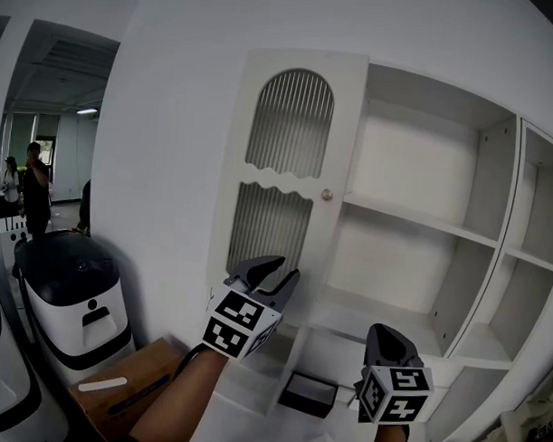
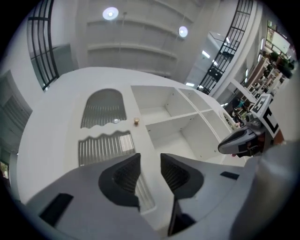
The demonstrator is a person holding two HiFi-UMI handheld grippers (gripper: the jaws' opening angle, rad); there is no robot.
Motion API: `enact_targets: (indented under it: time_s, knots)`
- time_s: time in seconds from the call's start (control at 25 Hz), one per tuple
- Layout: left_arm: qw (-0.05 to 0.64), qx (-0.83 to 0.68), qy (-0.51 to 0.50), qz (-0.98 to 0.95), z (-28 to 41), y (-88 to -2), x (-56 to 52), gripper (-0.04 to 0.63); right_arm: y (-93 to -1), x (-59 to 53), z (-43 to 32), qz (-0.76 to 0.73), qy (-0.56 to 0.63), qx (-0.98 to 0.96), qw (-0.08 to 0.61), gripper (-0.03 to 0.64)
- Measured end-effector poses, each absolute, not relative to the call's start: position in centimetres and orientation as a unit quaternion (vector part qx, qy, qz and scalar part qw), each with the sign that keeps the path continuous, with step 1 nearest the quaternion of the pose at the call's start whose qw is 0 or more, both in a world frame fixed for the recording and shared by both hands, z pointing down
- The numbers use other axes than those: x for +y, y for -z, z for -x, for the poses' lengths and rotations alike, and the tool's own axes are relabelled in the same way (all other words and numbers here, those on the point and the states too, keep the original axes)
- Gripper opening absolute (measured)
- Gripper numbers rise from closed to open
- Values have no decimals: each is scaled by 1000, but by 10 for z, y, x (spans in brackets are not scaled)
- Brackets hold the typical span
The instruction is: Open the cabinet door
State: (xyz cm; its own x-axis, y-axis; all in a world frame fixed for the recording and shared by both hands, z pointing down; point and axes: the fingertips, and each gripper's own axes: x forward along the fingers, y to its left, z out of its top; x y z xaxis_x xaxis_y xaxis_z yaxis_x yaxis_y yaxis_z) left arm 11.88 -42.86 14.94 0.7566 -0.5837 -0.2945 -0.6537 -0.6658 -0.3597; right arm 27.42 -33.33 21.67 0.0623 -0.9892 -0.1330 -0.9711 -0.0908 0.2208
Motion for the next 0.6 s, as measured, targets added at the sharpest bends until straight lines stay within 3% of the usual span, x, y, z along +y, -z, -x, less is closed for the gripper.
enact_targets:
  time_s: [0.04,0.08,0.6]
  knots:
    - [239,339,-72,907,-122,-140,-430,141,-211,-334,-273,-726,128,-674,35,21]
    - [251,337,-66,905,-126,-131,-432,146,-207,-334,-272,-725,130,-675,35,21]
    - [326,342,-16,881,-168,-42,-474,146,-175,-355,-263,-717,151,-679,46,21]
